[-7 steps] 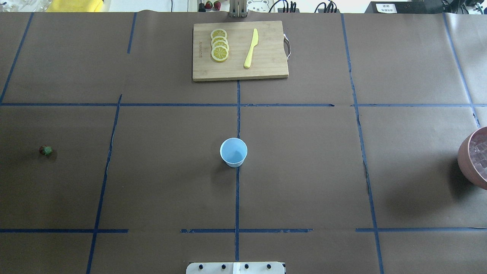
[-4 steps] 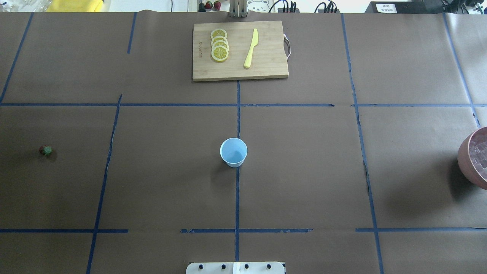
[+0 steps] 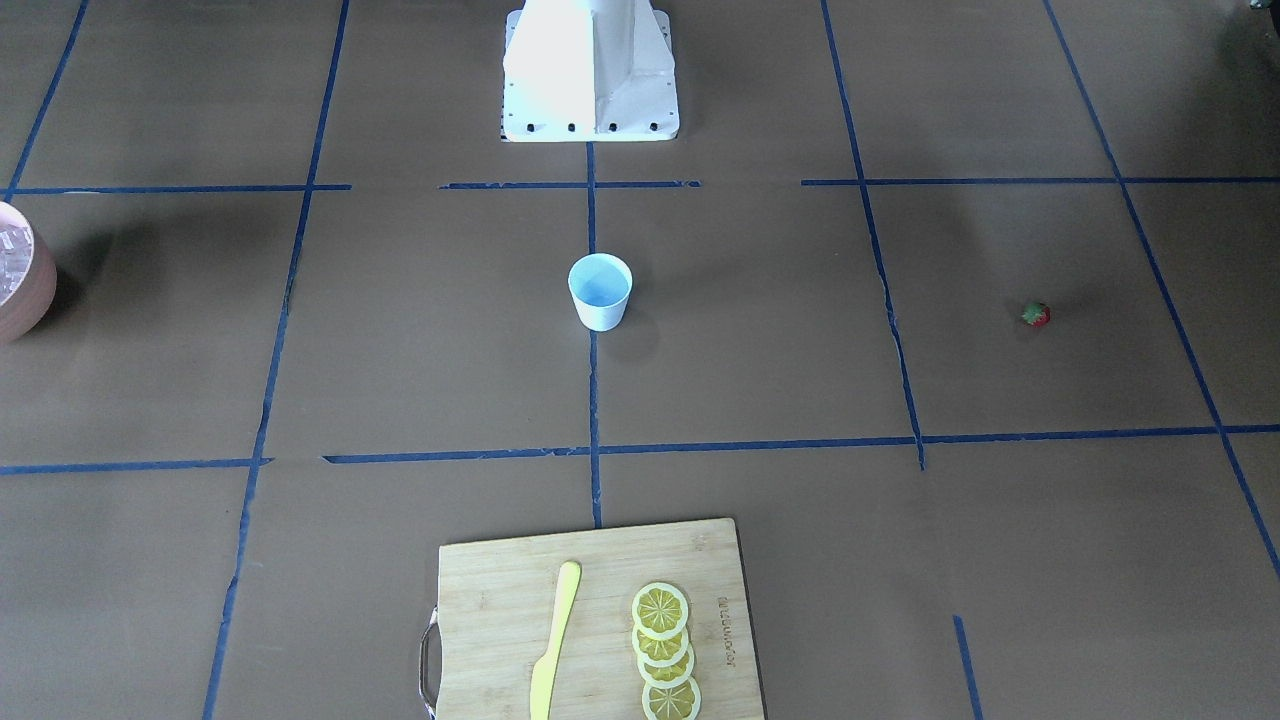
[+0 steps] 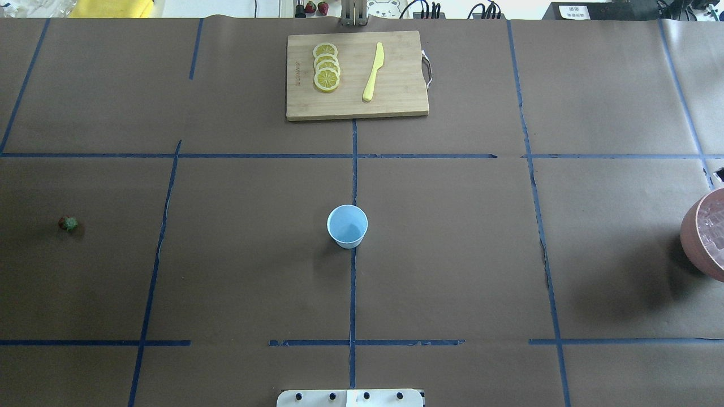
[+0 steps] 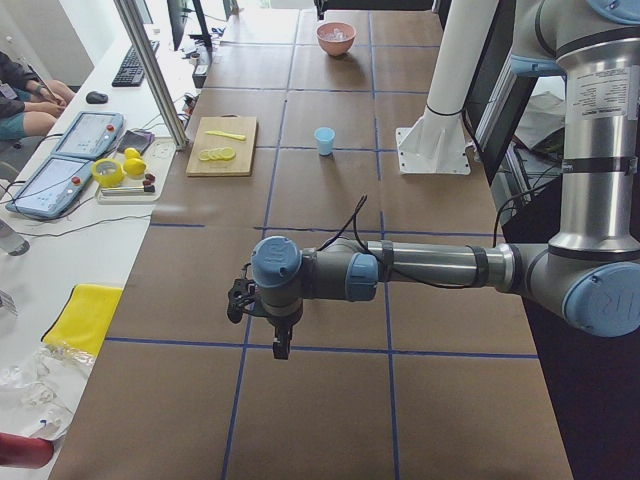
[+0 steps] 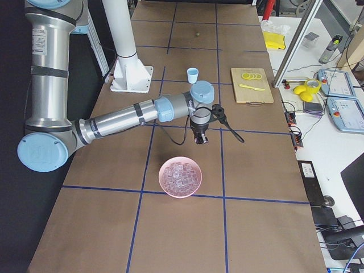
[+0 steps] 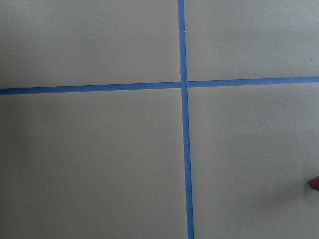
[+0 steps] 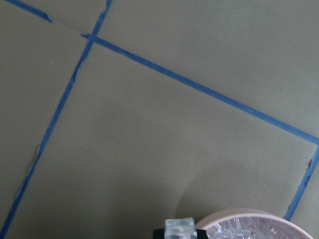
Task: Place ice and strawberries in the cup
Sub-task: 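Carry an ice cube with the right gripper over the blue cup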
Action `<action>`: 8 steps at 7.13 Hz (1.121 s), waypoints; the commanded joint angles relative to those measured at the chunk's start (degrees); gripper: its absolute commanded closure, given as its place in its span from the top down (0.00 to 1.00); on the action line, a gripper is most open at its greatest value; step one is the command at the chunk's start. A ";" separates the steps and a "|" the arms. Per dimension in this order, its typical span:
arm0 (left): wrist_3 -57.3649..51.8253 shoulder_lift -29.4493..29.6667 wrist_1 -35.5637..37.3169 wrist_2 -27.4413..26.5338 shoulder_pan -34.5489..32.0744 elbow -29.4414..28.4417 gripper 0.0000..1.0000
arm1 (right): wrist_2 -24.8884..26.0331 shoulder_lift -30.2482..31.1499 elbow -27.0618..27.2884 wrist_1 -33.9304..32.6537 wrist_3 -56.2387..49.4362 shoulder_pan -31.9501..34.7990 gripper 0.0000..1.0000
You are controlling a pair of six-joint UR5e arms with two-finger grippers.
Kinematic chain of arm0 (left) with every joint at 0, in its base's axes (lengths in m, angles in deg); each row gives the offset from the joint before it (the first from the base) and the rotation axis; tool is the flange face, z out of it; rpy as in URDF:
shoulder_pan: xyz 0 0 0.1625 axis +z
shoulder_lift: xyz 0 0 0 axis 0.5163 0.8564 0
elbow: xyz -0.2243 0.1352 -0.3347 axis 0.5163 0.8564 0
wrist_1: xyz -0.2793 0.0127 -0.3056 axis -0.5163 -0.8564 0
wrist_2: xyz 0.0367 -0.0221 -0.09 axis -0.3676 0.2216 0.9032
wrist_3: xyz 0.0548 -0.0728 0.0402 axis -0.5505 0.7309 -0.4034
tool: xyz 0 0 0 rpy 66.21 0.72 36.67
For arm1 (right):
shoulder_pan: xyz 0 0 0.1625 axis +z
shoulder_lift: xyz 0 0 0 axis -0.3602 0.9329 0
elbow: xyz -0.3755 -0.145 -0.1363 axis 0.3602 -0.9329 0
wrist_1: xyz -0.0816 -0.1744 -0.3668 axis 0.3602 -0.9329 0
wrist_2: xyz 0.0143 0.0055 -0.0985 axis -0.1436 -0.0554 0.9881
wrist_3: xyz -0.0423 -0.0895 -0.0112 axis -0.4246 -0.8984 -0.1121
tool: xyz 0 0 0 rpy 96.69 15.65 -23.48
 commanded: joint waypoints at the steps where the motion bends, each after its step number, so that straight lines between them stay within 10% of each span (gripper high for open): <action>1: 0.41 0.00 -0.15 0.00 0.00 -0.33 1.00 | 0.13 -12.78 0.08 -8.50 9.27 -4.26 0.00; 4: 0.68 0.26 -0.06 -0.18 0.00 -0.77 1.00 | 2.66 -29.48 -3.70 -8.51 35.43 -17.95 0.00; 8: 0.77 1.05 0.03 -0.18 0.09 -0.69 1.00 | 21.71 -42.23 -8.50 -8.33 61.21 -40.29 0.00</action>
